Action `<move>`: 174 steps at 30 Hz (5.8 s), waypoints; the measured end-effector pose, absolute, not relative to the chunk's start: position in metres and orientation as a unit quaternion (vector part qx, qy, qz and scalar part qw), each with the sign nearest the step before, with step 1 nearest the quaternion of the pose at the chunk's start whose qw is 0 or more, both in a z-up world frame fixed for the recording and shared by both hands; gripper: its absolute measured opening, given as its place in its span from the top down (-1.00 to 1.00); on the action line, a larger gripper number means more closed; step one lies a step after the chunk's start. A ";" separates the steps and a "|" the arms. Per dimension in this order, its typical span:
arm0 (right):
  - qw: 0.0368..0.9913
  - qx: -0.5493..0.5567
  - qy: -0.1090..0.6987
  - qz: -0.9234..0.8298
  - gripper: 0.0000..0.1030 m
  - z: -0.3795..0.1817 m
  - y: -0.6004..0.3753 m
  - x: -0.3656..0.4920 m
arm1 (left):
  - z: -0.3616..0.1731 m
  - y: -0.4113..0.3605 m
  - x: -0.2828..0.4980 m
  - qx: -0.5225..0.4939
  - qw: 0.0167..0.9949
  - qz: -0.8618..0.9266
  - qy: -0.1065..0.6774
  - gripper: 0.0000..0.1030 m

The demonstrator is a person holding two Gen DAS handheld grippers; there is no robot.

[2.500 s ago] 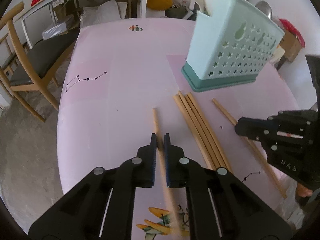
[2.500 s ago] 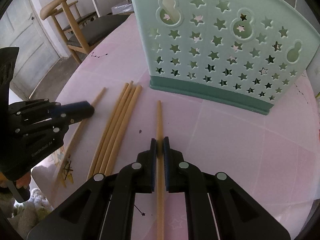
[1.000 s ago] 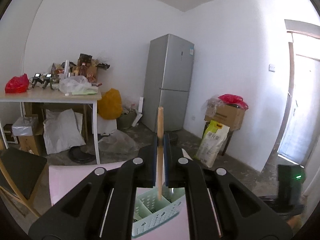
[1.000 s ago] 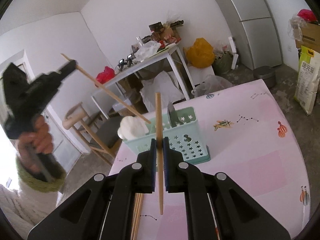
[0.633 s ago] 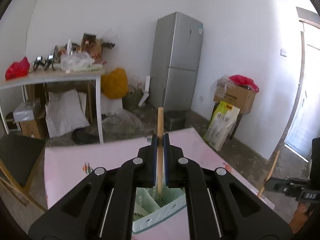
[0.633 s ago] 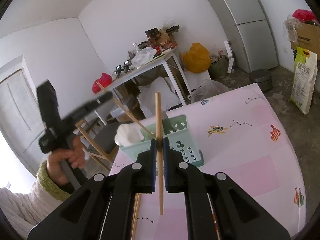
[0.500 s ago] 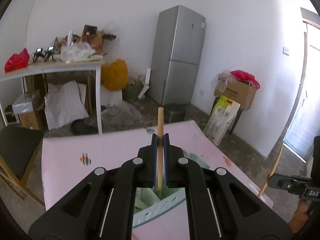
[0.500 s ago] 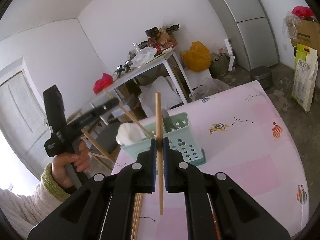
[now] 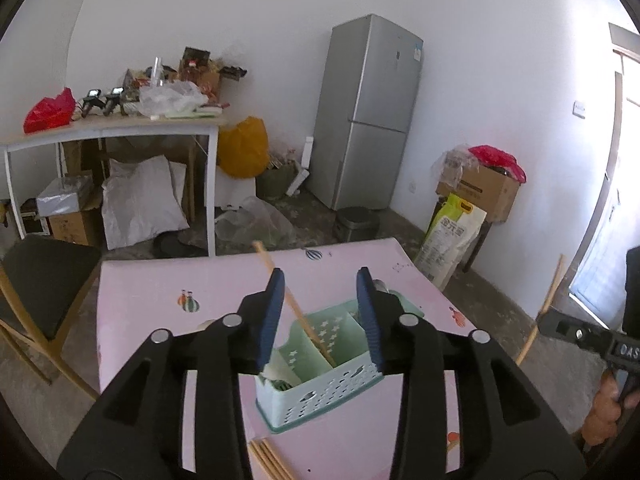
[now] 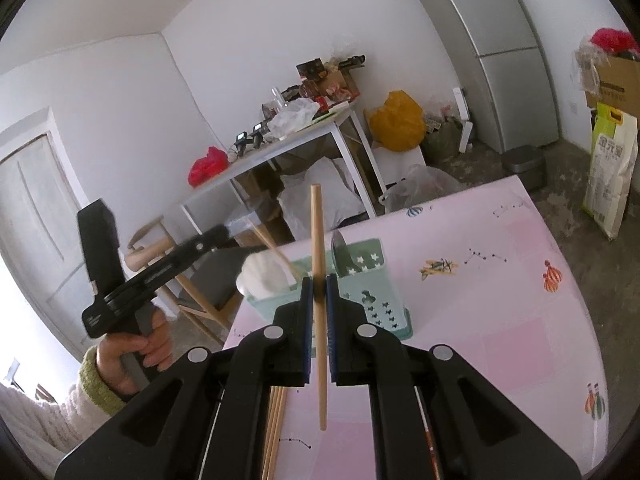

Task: Organize utensils
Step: 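Lift both chopsticks and lower them into the holder with both tools, then open both tools and pull them back from the holder, then move both tools toward the remaining chopsticks on the table, then grasp one wooden chopstick with the left tool while the right tool grasps another, then hold both chopsticks closed in both tools above the table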

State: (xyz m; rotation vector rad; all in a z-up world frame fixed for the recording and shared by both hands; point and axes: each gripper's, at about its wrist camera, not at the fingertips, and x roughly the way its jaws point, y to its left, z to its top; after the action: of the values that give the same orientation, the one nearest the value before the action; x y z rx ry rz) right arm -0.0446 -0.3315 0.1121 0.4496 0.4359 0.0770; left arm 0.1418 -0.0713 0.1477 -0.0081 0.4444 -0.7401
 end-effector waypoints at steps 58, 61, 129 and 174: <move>0.963 0.135 0.231 -0.026 0.29 0.123 -0.326 0.015 | 0.005 0.021 0.091 0.001 0.900 -0.203 0.386 -0.71; 0.950 0.142 0.279 -0.001 0.29 0.091 -0.307 0.006 | 0.004 0.017 0.089 0.009 0.896 -0.215 0.389 -0.57; 0.850 0.118 0.499 0.115 0.81 -0.057 -0.175 0.032 | -0.049 0.009 0.101 0.014 0.845 -0.236 0.480 0.90; 0.839 0.080 0.536 0.046 0.83 -0.056 -0.231 0.002 | -0.045 0.024 0.077 0.032 0.824 -0.239 0.513 0.78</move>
State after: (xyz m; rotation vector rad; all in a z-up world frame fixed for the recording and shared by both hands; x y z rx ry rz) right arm 0.0025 -0.2311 -0.0557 0.1691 1.1342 0.0980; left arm 0.0768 0.0237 -0.0450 0.0673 1.0907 -0.5071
